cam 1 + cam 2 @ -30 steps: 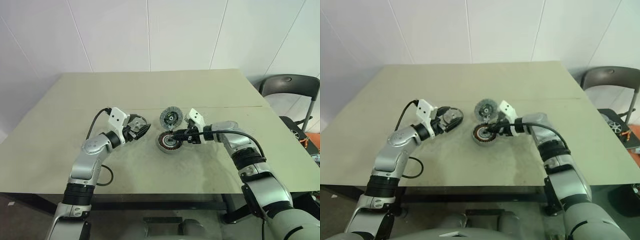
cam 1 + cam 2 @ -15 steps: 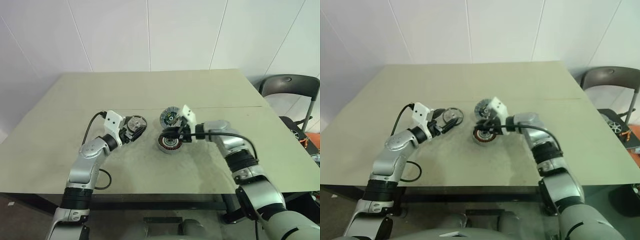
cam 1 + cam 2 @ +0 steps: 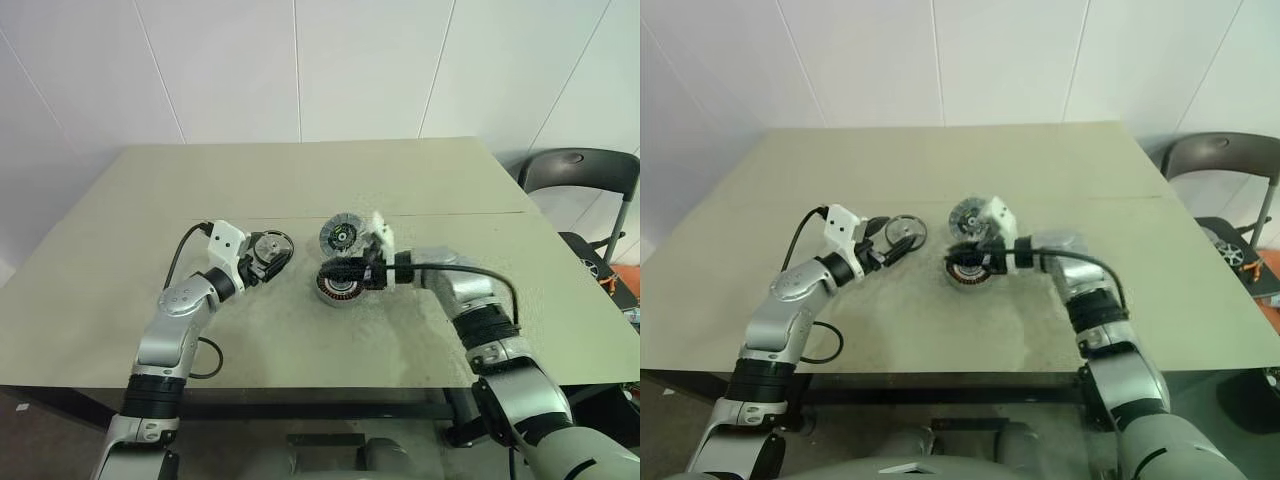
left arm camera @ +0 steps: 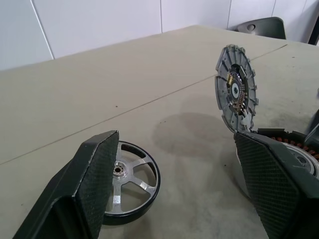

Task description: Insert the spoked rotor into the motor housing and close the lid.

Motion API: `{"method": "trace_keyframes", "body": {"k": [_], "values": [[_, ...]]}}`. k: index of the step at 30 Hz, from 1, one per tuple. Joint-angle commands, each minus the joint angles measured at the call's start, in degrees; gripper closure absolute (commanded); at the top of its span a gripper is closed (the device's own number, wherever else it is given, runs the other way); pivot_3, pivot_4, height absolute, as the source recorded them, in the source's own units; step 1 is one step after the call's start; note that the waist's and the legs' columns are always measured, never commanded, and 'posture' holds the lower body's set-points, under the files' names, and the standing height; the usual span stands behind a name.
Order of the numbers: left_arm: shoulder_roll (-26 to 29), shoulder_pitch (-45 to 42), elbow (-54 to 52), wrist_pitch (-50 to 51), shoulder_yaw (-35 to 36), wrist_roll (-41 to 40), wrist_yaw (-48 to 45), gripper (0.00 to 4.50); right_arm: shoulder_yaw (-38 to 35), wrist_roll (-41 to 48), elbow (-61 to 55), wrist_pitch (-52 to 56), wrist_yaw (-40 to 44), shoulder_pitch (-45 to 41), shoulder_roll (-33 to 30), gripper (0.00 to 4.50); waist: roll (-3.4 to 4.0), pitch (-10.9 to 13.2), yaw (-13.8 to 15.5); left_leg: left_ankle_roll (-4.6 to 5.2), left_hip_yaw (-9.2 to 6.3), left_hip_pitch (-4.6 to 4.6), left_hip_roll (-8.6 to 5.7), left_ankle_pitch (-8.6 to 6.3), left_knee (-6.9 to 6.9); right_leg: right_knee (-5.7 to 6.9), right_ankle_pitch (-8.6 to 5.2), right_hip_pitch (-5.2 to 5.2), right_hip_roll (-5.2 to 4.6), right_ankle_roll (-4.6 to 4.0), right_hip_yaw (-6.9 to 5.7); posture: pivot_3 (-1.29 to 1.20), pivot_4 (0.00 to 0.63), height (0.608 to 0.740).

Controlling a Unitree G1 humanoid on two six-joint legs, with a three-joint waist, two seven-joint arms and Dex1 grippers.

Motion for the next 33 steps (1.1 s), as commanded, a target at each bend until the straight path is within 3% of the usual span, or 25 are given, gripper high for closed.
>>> {"method": "trace_keyframes", "body": {"k": [1,5,20,29,33], "values": [[0.2,-1.0,-1.0,-1.2,0.2,0.0,0.0,0.57,0.9,-0.6,-1.4,0.7,0.9,-0.1,-2.3,3.60,-0.01,0.0,0.1,0.00,0.00,0.02,0.00,0.00,0.00,0.00,0.00,0.02,0.00,0.00,0.00,0.00,0.000,0.740],[0.2,-1.2,-0.7,-1.3,0.1,0.0,-0.1,0.57,5.6,-7.1,2.3,-2.9,-1.7,0.5,-3.8,3.60,-0.01,0.0,0.1,0.00,0.03,0.02,0.00,0.00,0.01,0.00,0.00,0.02,0.00,0.00,0.00,0.00,0.000,0.740],[0.7,-1.3,-0.7,-1.4,-0.2,0.6,-0.2,0.57,7.6,-11.4,6.3,-4.1,-5.4,-0.6,-1.5,3.60,-0.01,0.0,0.1,0.00,0.03,0.02,0.00,0.00,0.02,0.00,0.00,0.03,0.00,0.00,0.00,0.00,0.000,0.740],[-1.2,3.3,-3.2,-2.7,2.5,-1.7,1.7,0.57,-7.1,6.5,-2.0,2.3,-2.0,-3.8,-0.1,3.60,0.00,0.0,-0.1,0.00,0.02,-0.02,0.01,0.00,-0.03,-0.03,0.00,-0.02,-0.01,0.00,0.02,0.00,0.000,0.740],[-4.9,7.9,-7.7,2.1,7.3,-9.5,4.3,0.57,-8.2,6.7,-1.6,1.7,-3.0,-4.5,-1.0,3.60,-0.01,0.0,0.1,0.01,-0.01,-0.03,0.02,0.00,-0.04,-0.03,0.00,-0.03,-0.01,0.00,0.00,0.00,0.000,0.740]]}}
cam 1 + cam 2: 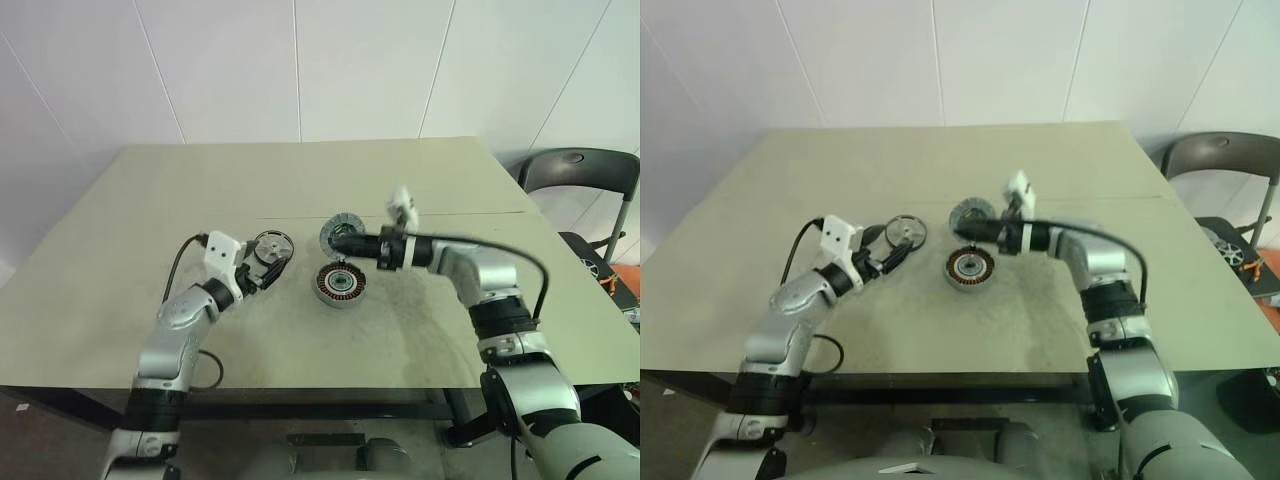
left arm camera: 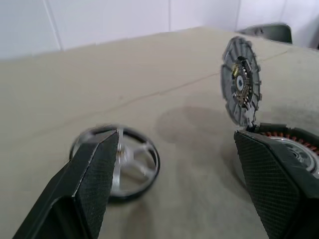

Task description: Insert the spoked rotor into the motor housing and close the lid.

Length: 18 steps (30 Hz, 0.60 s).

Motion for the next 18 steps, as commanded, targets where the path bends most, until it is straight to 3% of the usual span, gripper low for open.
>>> {"method": "trace_keyframes", "body": {"k": [1,10,18], "values": [[-1.8,2.8,-7.2,3.5,4.8,-7.2,1.9,0.57,-0.7,1.3,-1.2,0.0,0.1,-0.8,-0.4,3.60,-0.01,0.0,0.1,0.00,0.00,0.01,0.01,0.00,0.00,0.00,0.00,0.01,0.00,0.00,0.00,0.00,0.000,0.740],[-5.7,10.1,-15.8,16.1,12.1,-20.2,12.3,0.57,-0.4,1.8,-1.5,0.7,0.0,-0.9,0.2,3.60,0.00,0.0,0.2,0.00,0.03,0.00,0.01,-0.01,0.03,0.00,-0.01,0.03,-0.02,0.00,0.00,0.00,0.000,0.740],[-6.0,1.4,-8.0,23.5,14.5,-20.9,22.8,0.57,-0.2,1.6,-1.3,0.2,-0.4,-0.9,0.5,3.60,-0.02,0.0,0.3,0.00,0.02,0.01,0.01,-0.01,0.09,-0.01,-0.01,0.08,0.00,0.01,-0.03,0.00,0.000,0.740]]}}
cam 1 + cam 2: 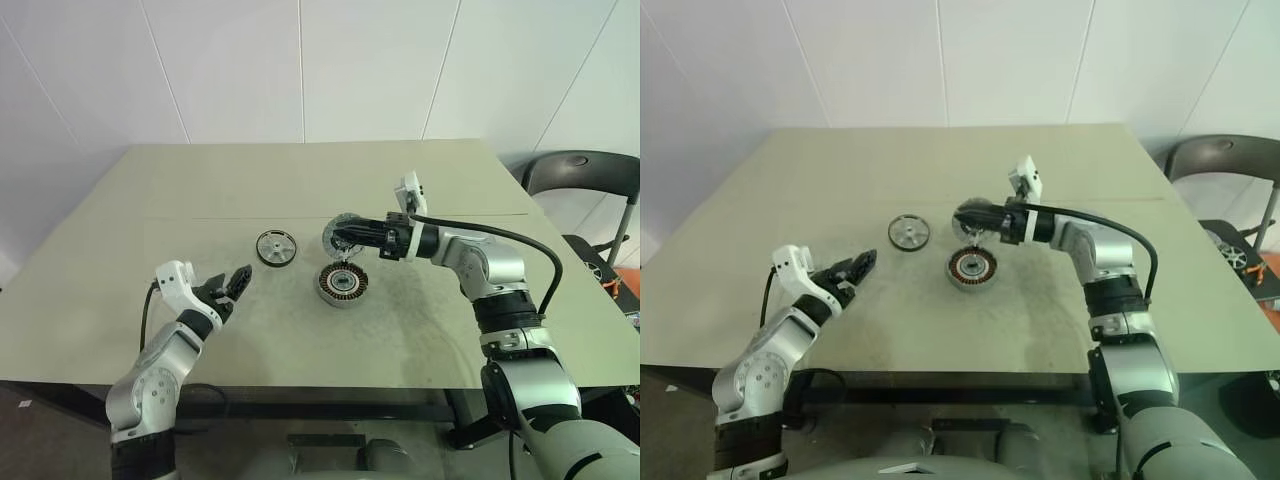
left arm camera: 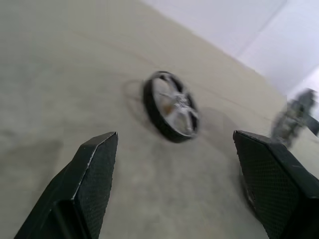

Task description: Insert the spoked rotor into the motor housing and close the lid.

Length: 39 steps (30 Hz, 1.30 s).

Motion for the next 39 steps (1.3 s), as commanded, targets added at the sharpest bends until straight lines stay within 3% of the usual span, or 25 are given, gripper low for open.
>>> {"method": "trace_keyframes", "body": {"k": [1,11,26,39], "values": [[0.9,-4.6,2.8,0.4,0.0,0.7,1.3,0.57,-0.7,1.1,-1.3,-0.7,-0.2,-1.4,0.3,3.60,0.00,0.0,0.0,0.00,0.01,-0.01,0.00,0.00,0.00,-0.01,0.00,0.00,0.00,0.00,0.00,0.00,0.000,0.740],[0.5,-14.5,15.9,0.8,-3.8,4.7,0.6,0.57,-1.0,1.5,-1.8,-0.9,-1.0,-1.2,0.7,3.60,-0.01,0.0,-0.1,0.00,0.03,-0.05,-0.01,0.00,-0.06,-0.06,0.01,-0.06,0.00,-0.01,0.02,0.00,0.000,0.740],[-3.9,-22.1,28.7,-0.4,-0.9,2.5,-2.2,0.57,-1.0,1.5,-1.8,-1.1,-1.8,-1.1,1.2,3.60,-0.02,0.0,-0.2,0.00,0.01,-0.06,-0.01,0.00,-0.06,-0.05,0.01,-0.08,0.00,0.00,0.02,0.00,0.000,0.740],[-4.7,-21.7,30.2,-0.1,-0.2,3.3,-3.2,0.57,-0.9,1.4,-2.1,-1.1,-1.7,-0.9,0.8,3.60,-0.02,0.0,-0.2,0.00,0.02,-0.07,-0.01,0.00,-0.06,-0.07,0.01,-0.08,-0.01,0.01,0.02,0.00,0.000,0.740]]}}
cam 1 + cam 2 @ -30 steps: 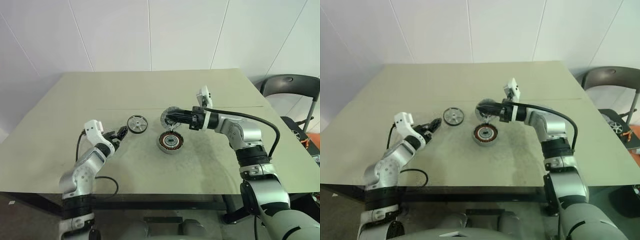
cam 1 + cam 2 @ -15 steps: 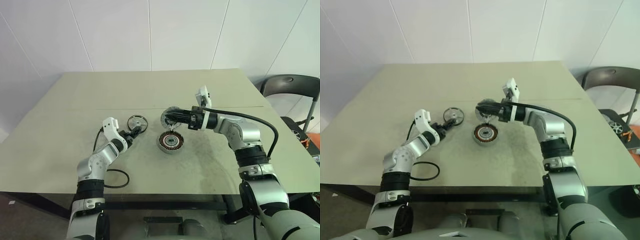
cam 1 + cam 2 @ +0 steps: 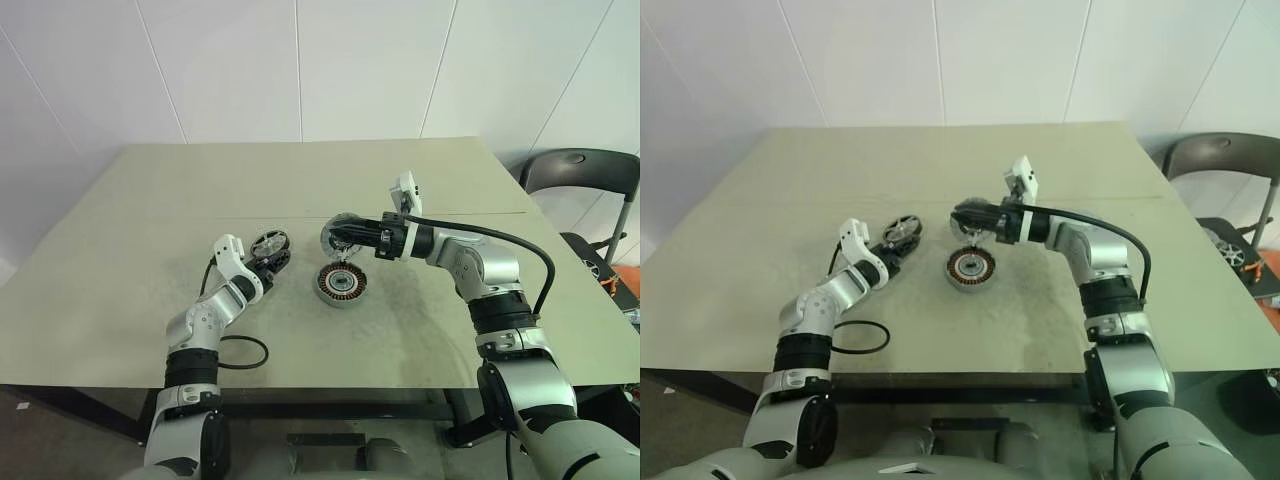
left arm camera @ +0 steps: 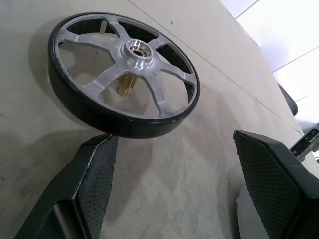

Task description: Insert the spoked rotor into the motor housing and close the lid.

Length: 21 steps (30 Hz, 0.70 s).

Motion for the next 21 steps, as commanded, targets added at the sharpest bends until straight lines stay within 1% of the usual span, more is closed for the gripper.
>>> {"method": "trace_keyframes", "body": {"k": [1,5,9,13,21], "values": [[0.1,-0.5,-0.7,-0.3,0.4,-0.3,-0.4,0.57,-0.7,1.3,-2.2,-0.3,0.6,-0.9,-0.3,3.60,0.00,0.0,0.0,0.00,0.00,0.00,0.00,0.00,0.00,0.00,0.00,0.00,0.00,0.00,0.00,0.00,0.000,0.740],[0.0,-0.1,-0.9,-0.3,0.1,-0.1,-0.4,0.57,4.5,-1.6,-4.0,0.7,3.5,1.2,-2.5,3.60,0.00,0.0,0.0,0.00,0.00,0.00,0.00,0.00,0.00,-0.01,0.00,0.00,0.00,0.00,0.00,0.00,0.000,0.740],[0.0,0.0,-1.0,-0.4,0.0,0.1,-0.5,0.57,7.3,-4.1,-3.7,0.1,3.0,2.5,-3.2,3.60,0.00,0.0,0.0,0.00,0.00,0.01,0.00,0.00,0.01,0.00,0.00,0.01,0.00,0.01,0.00,0.00,0.000,0.740],[0.1,0.1,-1.1,-0.5,-0.4,0.3,-0.8,0.57,10.7,-8.4,-1.9,-1.0,2.2,3.4,-4.4,3.60,-0.01,0.0,0.1,0.00,0.00,0.01,0.00,0.00,0.01,0.00,0.00,0.01,0.00,0.00,0.00,0.00,0.000,0.740],[-0.1,0.3,-1.8,-0.4,-0.8,0.3,-1.4,0.57,13.5,-13.8,2.3,-4.5,-0.5,4.2,-3.6,3.60,-0.01,0.0,0.0,0.00,0.01,0.01,0.00,0.00,0.01,0.00,0.00,0.01,0.00,0.00,0.00,0.00,0.000,0.740]]}}
